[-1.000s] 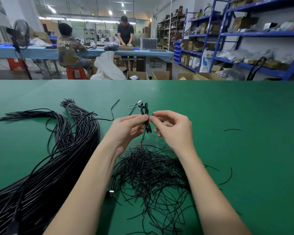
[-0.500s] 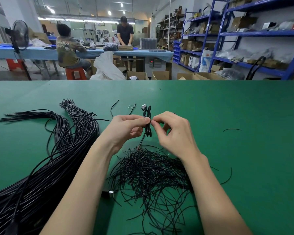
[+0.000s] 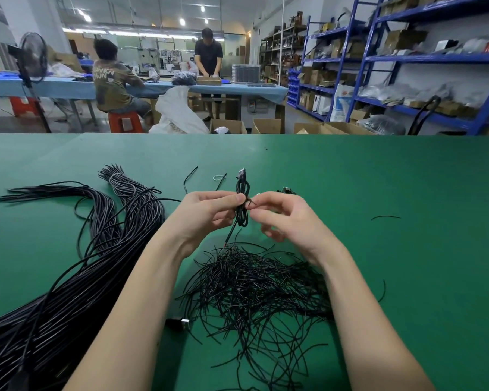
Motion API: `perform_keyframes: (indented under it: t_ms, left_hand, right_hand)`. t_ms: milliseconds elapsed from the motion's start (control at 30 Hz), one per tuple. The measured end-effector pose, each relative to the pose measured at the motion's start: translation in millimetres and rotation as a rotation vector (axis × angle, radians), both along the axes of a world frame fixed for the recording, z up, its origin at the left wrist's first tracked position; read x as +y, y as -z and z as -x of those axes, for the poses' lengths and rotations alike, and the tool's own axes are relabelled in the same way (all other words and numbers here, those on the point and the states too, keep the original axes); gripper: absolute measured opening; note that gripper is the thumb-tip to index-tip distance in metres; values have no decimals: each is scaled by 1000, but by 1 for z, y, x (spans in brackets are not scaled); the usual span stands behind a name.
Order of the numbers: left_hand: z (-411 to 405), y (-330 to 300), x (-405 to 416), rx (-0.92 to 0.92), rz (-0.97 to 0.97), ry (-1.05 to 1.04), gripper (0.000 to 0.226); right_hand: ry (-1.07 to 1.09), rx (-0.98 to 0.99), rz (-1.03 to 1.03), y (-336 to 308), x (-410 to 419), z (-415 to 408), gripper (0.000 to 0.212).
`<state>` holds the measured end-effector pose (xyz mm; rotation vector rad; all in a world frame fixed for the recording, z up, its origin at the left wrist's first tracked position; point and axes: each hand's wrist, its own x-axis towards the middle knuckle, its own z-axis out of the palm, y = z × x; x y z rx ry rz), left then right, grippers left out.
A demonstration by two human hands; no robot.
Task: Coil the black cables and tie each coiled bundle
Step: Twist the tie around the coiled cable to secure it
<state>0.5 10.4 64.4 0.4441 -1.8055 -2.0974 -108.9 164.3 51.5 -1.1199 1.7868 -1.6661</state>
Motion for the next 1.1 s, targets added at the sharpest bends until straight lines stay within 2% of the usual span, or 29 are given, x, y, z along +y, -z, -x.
perform_keyframes:
  t_ms: [100,167,233,267,300,333,400,433,467,500,567,600,667,733,833,933,1033,1100]
  left_hand:
    - [-1,1,0,-22,-16,1,13]
    - [-1,1,1,-20,-22,11,14]
    - [0,1,2,3,-18,26,23]
    - [0,1,3,16,-6,32,25]
    - [1,1,5,31,15,29,25]
    - [3,2,6,48,45,10,21]
    - [7,4,8,64,128,-59,14]
    - [8,5,8,53,161,-91,14]
    - [9,6,8,34,167,-113,14]
    - [9,7,7,16,140,-124,16]
    - [7,7,4,0,51,-121,19]
    - [6,7,3,-3,15,-111,20]
    - [4,6,1,-17,-23,-69,18]
    - [2,6,0,-53,-49,-26,15]
    - [2,7,0,-108,-99,19,25]
    - [2,8,0,-105,-108,60,31]
    - [2,10,-2,-18,-64,49,29]
    - [2,11,-1,41,42,-30,39]
  right_hand:
    - [213,491,-22,3,-1,4,12]
    - [289,652,2,5,-2,2,15]
    - [374,723,13,8,-3,2,19]
    - [394,652,16,10,-5,0,22]
    - [387,465,25,10,-9,-1,26]
    - [327,147,66,8,-13,-3,32]
    - [120,-608,151,4,-19,-11,36]
    - [86,-751,148,5,-18,-12,34]
    - [99,-715,113,5,-19,-10,32]
    - [152,-509,58,7,-18,-9,29]
    - [296,41,9,10,-13,-8,14]
    - [325,213,43,11,-11,-5,3]
    - [292,429,101,13,-6,0,10]
    - [273,529,85,14,-1,3,12]
    - [286,559,124,13,4,6,10]
    - [278,463,221,15,2,4,12]
    - [324,227,172,17,-7,-3,13]
    - [296,-148,172,17,-14,-10,15]
